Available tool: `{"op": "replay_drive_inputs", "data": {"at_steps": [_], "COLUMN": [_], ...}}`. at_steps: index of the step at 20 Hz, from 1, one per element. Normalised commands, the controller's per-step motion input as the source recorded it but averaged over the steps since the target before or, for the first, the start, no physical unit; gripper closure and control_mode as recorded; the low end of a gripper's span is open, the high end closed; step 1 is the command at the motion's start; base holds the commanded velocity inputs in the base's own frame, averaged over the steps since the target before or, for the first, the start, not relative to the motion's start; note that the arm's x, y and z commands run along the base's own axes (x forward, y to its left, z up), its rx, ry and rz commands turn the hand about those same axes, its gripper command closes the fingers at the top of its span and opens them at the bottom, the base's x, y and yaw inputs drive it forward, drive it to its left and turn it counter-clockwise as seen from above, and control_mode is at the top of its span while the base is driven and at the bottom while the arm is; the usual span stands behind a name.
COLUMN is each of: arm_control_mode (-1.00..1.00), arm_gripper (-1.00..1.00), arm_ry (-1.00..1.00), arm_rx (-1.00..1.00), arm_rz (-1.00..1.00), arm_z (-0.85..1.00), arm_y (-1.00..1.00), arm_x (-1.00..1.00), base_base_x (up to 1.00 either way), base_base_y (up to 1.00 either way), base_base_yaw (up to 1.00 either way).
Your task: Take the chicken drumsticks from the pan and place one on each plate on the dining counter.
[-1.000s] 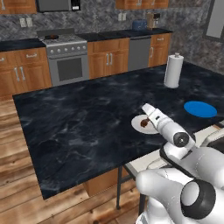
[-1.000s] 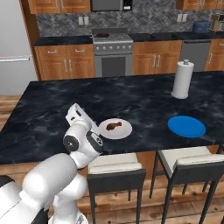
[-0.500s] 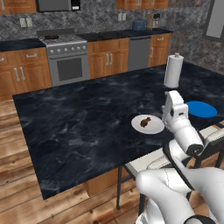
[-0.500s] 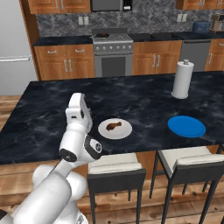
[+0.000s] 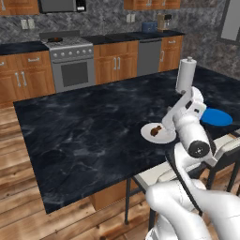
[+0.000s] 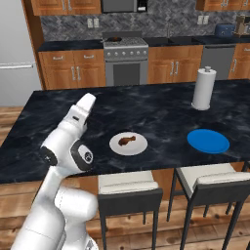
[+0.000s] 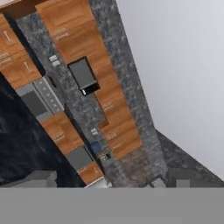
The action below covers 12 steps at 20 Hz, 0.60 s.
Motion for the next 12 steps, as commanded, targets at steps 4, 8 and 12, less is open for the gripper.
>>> {"op": "replay_drive_inputs", "data": {"at_steps": [4,8,12], "arm_control_mode": [-1.0,-1.0,-1.0], "arm_gripper": [-1.0,-1.0,-1.0], "arm_ry": [0.54,0.56,0.64], "arm_rx": [0.63,0.69,0.68], "arm_rz": [-0.01,0.0,-0.05], "arm_z": [1.0,0.8,0.48], "arm_y": [-0.03,-0.23,-0.22], "arm_x": [-0.54,-0.69,-0.77], "base_base_x": [0.0,0.0,0.0], "base_base_y": [0.0,0.0,0.0], "base_base_yaw": [0.0,0.0,0.0]}}
